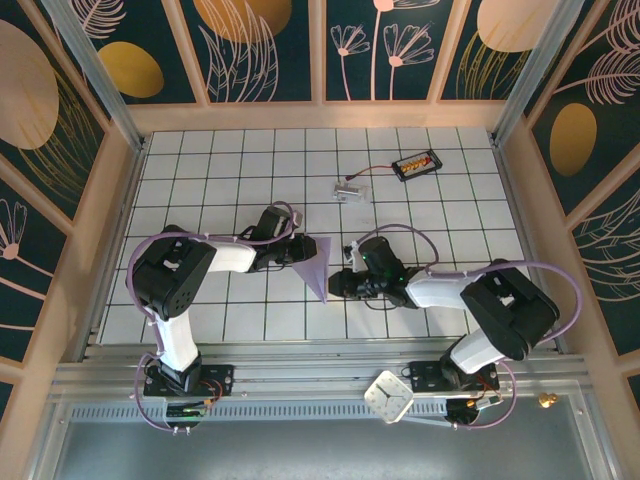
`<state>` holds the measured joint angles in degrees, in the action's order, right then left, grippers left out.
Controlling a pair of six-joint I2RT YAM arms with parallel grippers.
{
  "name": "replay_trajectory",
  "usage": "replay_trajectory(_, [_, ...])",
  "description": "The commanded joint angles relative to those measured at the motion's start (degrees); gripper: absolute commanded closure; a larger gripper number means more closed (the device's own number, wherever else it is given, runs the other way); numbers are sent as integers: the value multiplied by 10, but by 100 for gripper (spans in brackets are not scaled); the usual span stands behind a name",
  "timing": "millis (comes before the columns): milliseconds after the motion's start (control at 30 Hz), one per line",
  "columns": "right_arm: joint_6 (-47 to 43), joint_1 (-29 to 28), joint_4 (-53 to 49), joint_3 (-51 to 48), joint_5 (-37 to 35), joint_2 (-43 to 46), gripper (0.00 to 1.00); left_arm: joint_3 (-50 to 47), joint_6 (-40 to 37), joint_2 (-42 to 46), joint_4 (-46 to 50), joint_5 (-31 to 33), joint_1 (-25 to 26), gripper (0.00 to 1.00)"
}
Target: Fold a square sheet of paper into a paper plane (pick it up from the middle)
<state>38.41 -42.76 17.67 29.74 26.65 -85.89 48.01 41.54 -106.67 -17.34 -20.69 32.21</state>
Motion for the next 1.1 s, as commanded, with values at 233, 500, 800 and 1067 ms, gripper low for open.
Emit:
replay_trajectory(233, [-38,-45,-45,88,-17,-65,88,-20,-15,-24,83,48,-6,76])
replay_trajectory(500, [-52,-44,-76,98,-30,-89,93,-19,-17,-21,88,50,-6,76])
replay_trajectory(800, [-54,-32,-78,76,-34,-81,94,-18,-18,-21,90,50,-6,76])
replay_trajectory(1067, [-58,-28,-77,64,-34,-85,95,-17,-18,-21,90,50,-6,76])
